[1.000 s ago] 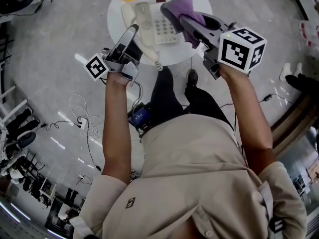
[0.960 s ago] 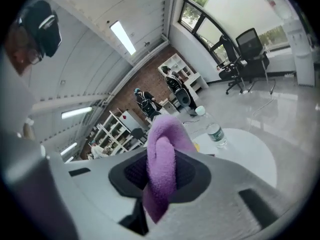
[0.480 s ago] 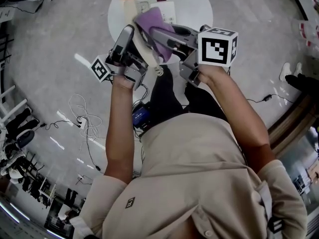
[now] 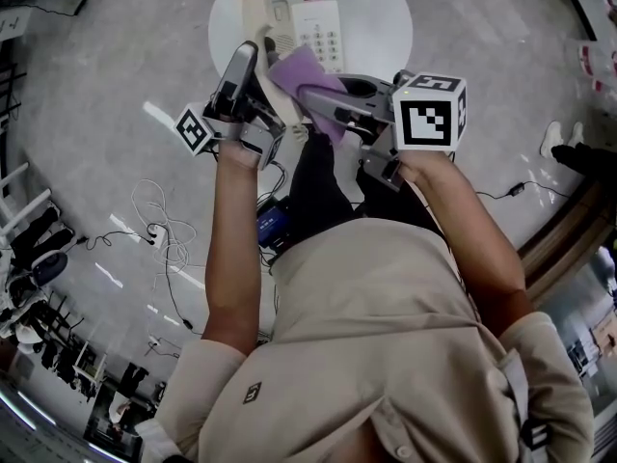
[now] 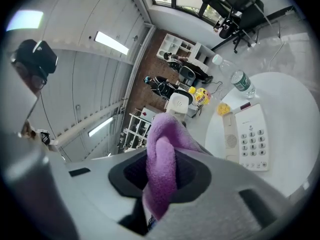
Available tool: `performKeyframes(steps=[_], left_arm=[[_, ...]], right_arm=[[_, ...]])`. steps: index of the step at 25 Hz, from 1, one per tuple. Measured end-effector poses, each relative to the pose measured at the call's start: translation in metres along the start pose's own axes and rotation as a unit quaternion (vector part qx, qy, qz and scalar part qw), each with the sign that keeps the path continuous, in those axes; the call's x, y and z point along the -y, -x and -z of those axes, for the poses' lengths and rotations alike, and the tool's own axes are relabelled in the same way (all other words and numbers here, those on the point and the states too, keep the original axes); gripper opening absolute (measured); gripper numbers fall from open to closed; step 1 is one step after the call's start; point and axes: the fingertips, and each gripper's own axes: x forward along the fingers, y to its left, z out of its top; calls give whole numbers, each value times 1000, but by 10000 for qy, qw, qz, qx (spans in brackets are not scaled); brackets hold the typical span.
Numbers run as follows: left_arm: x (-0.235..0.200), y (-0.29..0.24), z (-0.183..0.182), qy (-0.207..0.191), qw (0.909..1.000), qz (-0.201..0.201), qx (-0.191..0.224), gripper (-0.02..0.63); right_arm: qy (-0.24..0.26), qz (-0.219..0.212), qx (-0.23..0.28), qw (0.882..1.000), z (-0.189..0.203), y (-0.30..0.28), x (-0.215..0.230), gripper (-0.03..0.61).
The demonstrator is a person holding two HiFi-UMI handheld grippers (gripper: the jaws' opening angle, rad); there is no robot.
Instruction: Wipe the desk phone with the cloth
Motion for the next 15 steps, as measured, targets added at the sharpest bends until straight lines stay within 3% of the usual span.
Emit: performKeyframes(steps=[8,11,15], left_arm=[[4,-8,15,-27,9994,-96,-324,210],[4,-7,21,93,9996,-61,-268,210],[2,-5,18,159,9998,-13,-77,210]], right_arm=[[398,220,1449,9884,-108,-3,6,66],[358,196,1431,9889,-118,-9,4,66],[153,217,1187,9926,-95,-6,6,66]])
